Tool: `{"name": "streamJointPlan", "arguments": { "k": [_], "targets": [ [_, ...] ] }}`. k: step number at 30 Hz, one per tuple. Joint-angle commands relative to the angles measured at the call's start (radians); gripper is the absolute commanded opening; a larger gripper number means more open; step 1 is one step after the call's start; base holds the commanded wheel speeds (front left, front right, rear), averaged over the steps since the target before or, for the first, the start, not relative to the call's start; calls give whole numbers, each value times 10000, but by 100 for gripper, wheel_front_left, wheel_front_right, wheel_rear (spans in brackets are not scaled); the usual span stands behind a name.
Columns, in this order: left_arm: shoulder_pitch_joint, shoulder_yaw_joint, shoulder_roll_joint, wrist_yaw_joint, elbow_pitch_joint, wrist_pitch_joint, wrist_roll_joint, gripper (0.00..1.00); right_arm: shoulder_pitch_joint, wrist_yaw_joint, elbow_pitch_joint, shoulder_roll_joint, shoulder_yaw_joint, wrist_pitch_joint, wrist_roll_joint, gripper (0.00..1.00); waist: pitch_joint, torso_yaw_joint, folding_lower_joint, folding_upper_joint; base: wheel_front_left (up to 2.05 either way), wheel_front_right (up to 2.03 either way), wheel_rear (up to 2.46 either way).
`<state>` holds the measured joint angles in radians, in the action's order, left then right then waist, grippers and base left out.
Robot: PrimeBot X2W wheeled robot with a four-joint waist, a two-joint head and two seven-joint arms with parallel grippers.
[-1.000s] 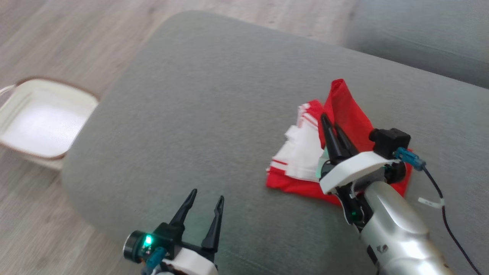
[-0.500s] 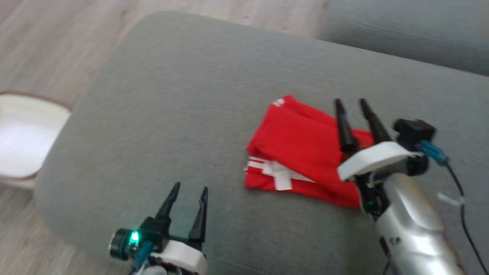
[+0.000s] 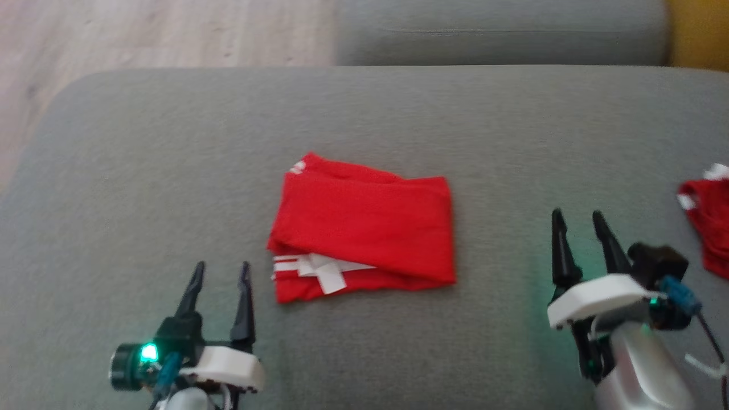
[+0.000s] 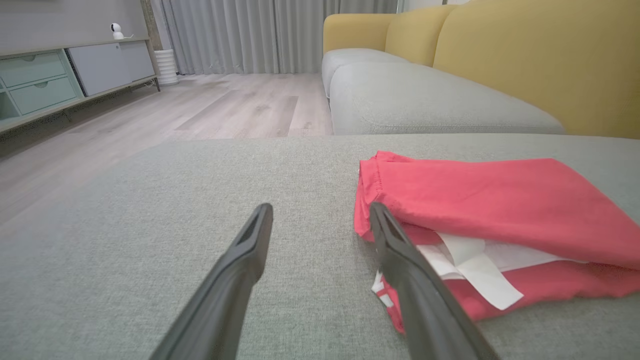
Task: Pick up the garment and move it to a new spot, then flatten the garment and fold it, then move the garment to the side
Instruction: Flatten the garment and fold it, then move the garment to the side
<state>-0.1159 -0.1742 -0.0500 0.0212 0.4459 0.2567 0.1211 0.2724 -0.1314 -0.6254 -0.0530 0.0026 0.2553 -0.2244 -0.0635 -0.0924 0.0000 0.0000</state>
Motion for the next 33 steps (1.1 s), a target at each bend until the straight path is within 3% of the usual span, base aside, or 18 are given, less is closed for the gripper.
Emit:
{"name": "streamJointPlan", "arguments": {
  "k": [1, 9, 19, 26, 33],
  "targets": [
    [-31, 580, -52, 82, -271, 51, -154, 100, -31, 7, 332, 28, 316, 65, 112, 100, 166, 519, 0, 0, 0, 0, 0],
    [840, 1098, -24, 203, -591, 51, -319, 100, -818, 7, 441, 28, 886, 65, -69, 100, 524, 842, 0, 0, 0, 0, 0],
    [921, 842, -7, 85, -600, 51, -460, 100, -837, 7, 425, 28, 1189, 65, 28, 100, 563, 591, 0, 0, 0, 0, 0],
    [667, 107, -5, -59, -494, 51, -301, 100, -88, 7, 27, 28, 1859, 65, 386, 100, 161, -247, 0, 0, 0, 0, 0],
    [415, -588, -4, -82, -276, 51, 333, 100, 1271, 7, -1537, 28, 2156, 65, 378, 100, -317, -1506, 0, 0, 0, 0, 0]
  ]
}}
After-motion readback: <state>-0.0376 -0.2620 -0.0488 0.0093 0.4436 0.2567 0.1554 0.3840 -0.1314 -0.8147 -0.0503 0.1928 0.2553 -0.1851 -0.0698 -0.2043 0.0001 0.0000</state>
